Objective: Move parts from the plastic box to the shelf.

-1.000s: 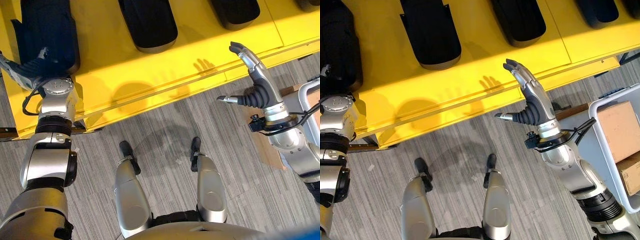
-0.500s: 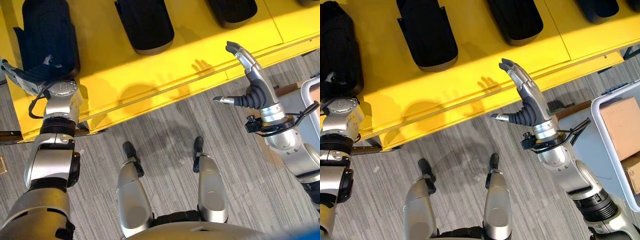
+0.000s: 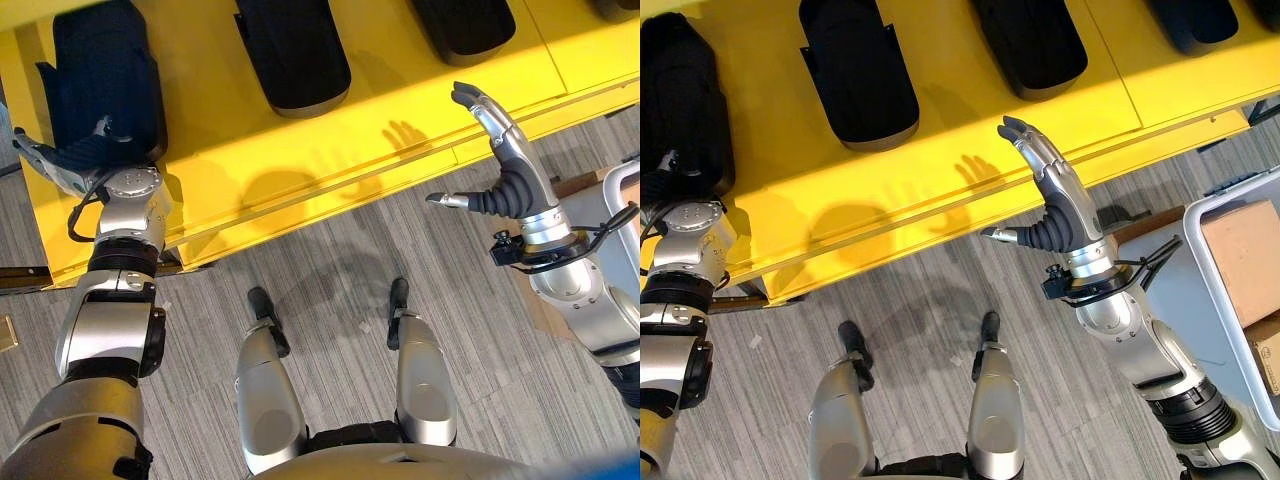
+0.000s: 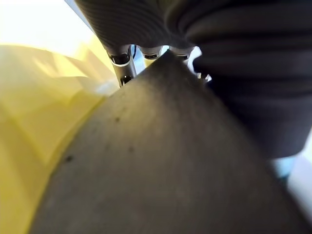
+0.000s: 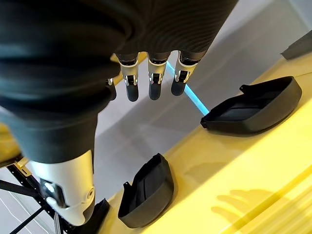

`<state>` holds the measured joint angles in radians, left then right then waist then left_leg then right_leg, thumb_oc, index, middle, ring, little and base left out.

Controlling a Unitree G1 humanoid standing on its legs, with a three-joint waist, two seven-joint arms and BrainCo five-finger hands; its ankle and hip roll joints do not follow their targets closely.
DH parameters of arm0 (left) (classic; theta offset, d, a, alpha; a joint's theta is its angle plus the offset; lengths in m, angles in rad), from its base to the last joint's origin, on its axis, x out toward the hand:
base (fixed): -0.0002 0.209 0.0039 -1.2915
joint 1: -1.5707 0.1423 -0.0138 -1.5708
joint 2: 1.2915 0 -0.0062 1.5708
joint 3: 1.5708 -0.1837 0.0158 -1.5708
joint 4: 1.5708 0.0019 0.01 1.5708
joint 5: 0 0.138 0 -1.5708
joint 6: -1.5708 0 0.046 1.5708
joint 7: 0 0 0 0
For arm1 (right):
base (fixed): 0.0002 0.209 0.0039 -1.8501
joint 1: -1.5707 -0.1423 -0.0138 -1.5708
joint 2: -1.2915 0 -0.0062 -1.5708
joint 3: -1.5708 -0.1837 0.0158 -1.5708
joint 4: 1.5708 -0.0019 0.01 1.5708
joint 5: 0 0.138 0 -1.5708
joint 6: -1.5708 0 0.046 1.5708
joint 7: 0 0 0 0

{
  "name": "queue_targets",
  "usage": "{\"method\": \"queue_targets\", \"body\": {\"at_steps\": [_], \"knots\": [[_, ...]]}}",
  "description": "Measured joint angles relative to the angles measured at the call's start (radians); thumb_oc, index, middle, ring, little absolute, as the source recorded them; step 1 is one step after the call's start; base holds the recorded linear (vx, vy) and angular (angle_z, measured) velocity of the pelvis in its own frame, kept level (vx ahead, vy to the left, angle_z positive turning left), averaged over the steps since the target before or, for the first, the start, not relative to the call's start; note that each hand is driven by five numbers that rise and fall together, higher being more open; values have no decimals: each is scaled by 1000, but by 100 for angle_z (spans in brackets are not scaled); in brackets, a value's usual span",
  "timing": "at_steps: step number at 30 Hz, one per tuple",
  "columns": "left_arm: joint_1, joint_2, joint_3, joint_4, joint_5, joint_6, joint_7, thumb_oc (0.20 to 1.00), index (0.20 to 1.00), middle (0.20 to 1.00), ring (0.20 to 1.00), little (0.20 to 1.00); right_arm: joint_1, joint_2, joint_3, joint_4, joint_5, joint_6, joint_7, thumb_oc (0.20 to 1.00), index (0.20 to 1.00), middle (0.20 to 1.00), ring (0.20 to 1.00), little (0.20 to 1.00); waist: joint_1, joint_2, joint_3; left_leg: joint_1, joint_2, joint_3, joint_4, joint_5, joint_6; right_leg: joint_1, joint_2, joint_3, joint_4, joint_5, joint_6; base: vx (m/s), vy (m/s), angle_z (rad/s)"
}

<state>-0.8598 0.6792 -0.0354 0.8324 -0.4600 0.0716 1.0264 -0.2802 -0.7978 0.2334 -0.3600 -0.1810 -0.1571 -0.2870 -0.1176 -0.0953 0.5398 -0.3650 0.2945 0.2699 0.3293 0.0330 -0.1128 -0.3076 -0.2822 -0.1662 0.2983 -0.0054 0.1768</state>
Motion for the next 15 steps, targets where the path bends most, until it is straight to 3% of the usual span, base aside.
{"method": "queue_targets", "body": {"at_steps": [15], "knots": [[30,-49,-1,-74,27,-41,66,1000,1000,1000,1000,1000,2,2,2,0,0,-3,-5,1000,1000,1000,1000,1000,0,0,0,7,0,1,-12,5,-1,3,1,-1,-3,1,-1,1,-2,0]]}}
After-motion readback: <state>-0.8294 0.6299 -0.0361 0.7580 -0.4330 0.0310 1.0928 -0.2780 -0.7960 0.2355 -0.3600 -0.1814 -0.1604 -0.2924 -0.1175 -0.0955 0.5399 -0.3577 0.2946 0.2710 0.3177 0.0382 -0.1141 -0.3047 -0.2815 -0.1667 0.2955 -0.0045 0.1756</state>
